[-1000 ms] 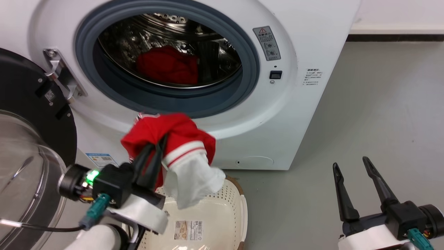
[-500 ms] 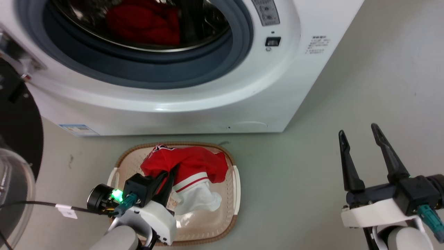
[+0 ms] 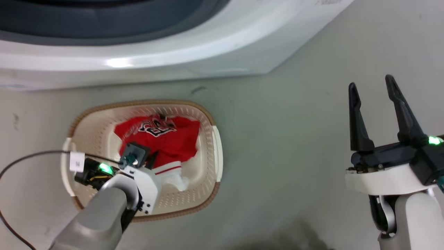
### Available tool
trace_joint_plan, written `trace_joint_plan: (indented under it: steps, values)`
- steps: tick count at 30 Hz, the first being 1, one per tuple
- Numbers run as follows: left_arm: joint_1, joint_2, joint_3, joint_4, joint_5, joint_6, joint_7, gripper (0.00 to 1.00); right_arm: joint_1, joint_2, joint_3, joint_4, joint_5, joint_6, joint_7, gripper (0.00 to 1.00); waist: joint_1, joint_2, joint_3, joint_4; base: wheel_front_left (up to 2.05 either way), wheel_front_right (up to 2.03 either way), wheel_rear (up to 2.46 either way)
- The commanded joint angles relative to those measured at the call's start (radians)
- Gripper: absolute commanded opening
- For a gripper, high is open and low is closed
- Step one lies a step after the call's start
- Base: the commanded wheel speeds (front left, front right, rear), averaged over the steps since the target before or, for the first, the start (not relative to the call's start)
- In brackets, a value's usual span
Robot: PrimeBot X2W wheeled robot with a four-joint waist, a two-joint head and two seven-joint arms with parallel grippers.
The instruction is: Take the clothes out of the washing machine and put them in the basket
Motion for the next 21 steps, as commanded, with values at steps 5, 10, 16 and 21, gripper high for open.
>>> trace_joint_plan:
  steps: [5,10,16,21]
  values:
    - [-0.106,-0.043,-0.027,0.214,0.021,-0.032,0.040,0.00,-0.048,0.002,0.005,-0.010,0.015,-0.001,-0.002,1.00,-0.0002,0.0000,0.133,-0.054,0.00,0.00,0.00]
    - [-0.157,-0.074,-0.051,0.338,0.033,-0.048,0.081,0.00,-0.073,0.002,0.001,-0.016,0.028,-0.001,-0.002,1.00,-0.0002,0.0000,0.180,-0.070,0.00,0.00,0.00]
    - [-0.176,-0.091,-0.074,0.382,0.039,-0.056,0.130,0.23,-0.086,0.002,-0.004,-0.014,0.036,-0.001,-0.002,1.00,-0.0002,0.0000,0.196,-0.076,0.00,0.00,0.00]
    - [-0.156,-0.104,-0.092,0.392,0.045,-0.065,0.121,1.00,-0.081,0.002,-0.001,0.001,0.031,-0.001,-0.002,1.00,-0.0002,0.0000,0.161,-0.067,0.00,0.00,0.00]
